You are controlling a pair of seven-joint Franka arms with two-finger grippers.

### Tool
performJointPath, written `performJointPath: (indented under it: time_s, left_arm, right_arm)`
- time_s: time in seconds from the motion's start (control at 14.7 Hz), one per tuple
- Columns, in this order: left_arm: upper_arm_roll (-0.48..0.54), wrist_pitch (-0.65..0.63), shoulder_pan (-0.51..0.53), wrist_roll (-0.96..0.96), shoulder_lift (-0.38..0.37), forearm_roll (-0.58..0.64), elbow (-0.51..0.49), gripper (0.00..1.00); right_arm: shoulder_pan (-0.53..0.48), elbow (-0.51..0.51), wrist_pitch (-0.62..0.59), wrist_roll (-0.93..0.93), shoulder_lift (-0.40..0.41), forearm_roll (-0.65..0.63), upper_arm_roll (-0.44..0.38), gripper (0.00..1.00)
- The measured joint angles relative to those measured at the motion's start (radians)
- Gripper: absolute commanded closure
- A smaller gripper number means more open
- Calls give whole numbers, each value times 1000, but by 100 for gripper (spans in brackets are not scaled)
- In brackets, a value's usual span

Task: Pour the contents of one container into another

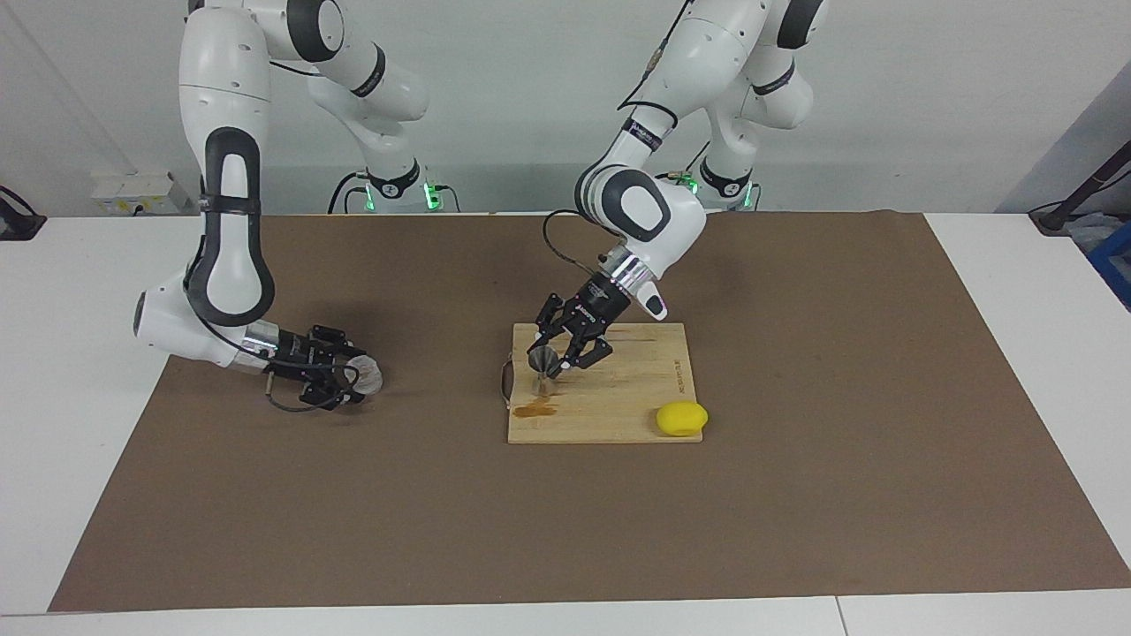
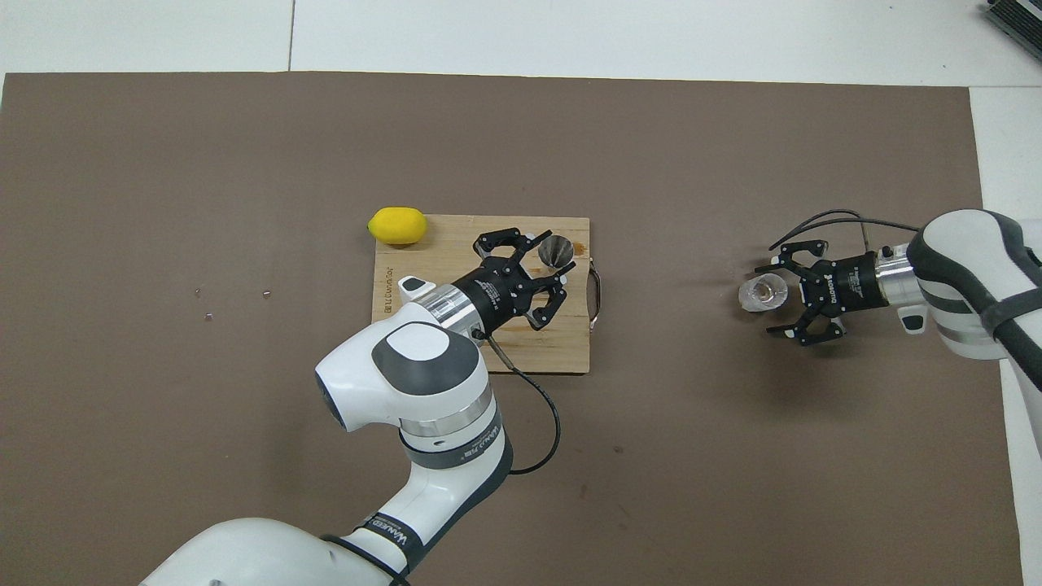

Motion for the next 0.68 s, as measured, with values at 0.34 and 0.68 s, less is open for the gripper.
performJointPath:
  time_s: [0.34, 0.68]
  left_arm:
    - [1, 1, 0, 2, 3, 0, -3, 100]
    - [1, 2, 0, 2, 4, 0, -4, 99]
  right_arm:
    - [0, -1, 0, 0, 0, 0, 0, 1]
    - [0, -2, 1, 11, 0, 0, 0, 1]
